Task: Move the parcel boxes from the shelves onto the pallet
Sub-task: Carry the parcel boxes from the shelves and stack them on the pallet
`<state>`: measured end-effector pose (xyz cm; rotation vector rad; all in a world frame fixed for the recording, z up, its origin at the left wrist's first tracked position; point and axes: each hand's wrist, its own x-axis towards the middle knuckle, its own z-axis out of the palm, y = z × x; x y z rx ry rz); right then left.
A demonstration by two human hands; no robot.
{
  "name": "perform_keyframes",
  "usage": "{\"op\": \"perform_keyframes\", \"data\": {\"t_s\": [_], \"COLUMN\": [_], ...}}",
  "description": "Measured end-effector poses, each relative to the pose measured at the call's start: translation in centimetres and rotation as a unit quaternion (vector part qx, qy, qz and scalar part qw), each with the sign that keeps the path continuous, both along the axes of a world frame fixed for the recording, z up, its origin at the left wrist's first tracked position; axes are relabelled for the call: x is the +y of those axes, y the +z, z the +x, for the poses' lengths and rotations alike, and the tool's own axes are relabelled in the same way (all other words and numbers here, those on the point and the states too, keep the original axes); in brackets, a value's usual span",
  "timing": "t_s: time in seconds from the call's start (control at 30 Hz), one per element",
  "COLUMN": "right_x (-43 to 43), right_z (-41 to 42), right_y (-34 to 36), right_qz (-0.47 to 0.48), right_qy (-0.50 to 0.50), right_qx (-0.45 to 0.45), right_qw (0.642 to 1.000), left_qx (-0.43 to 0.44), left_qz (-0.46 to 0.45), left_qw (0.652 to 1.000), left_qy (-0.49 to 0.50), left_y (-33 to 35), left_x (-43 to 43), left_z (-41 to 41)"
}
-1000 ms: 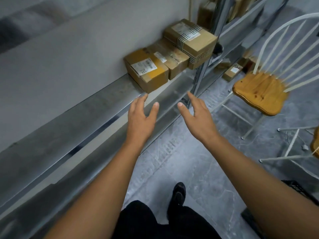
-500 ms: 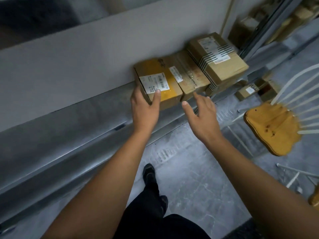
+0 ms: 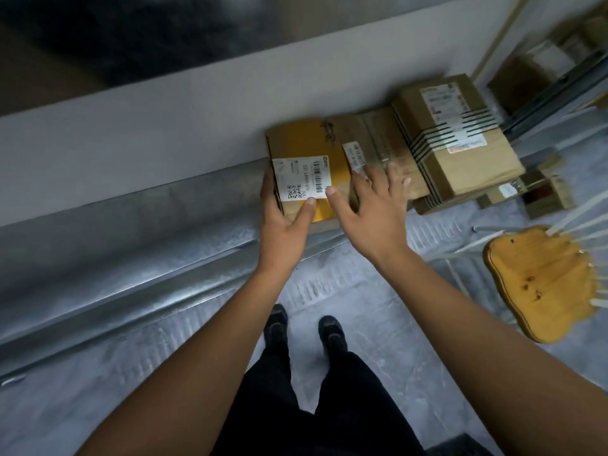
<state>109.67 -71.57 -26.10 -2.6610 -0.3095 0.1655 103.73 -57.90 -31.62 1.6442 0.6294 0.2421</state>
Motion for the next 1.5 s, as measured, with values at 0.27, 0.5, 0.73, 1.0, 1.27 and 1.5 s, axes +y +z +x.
{"op": "perform_keyframes", "data": {"t_s": [0.27, 0.5, 0.73, 1.0, 1.27, 1.5], "right_x": [0.1, 2.5, 8.2, 18.5, 30.2, 37.8], "right_z": [0.0, -2.8, -9.8, -23.1, -42.3, -54.9], "right_y": [1.3, 3.2, 3.8, 4.5, 4.8, 5.5], "right_qz": [0.085, 0.218, 0.285, 0.268, 0.247, 0.253], "right_qy": [0.079, 0.188, 0.333, 0.454, 0.547, 0.598], "right_qx": [-0.010, 0.067, 0.131, 0.164, 0.173, 0.168], "right_qw": [0.993, 0.955, 0.889, 0.834, 0.781, 0.741], "left_qx": [-0.042, -0.075, -0.081, -0.069, -0.031, -0.012], "left_qz": [-0.029, -0.028, -0.002, 0.013, 0.033, 0.043], "left_qw": [0.996, 0.973, 0.933, 0.878, 0.824, 0.782], "left_qy": [0.078, 0.218, 0.350, 0.473, 0.565, 0.622], "left_y": [2.7, 6.3, 7.7, 8.6, 8.7, 9.6], "left_x": [-0.6, -1.0, 0.7, 7.4, 16.2, 21.5], "left_z": [-1.9, -7.8, -17.6, -31.9, -51.7, -63.9]}}
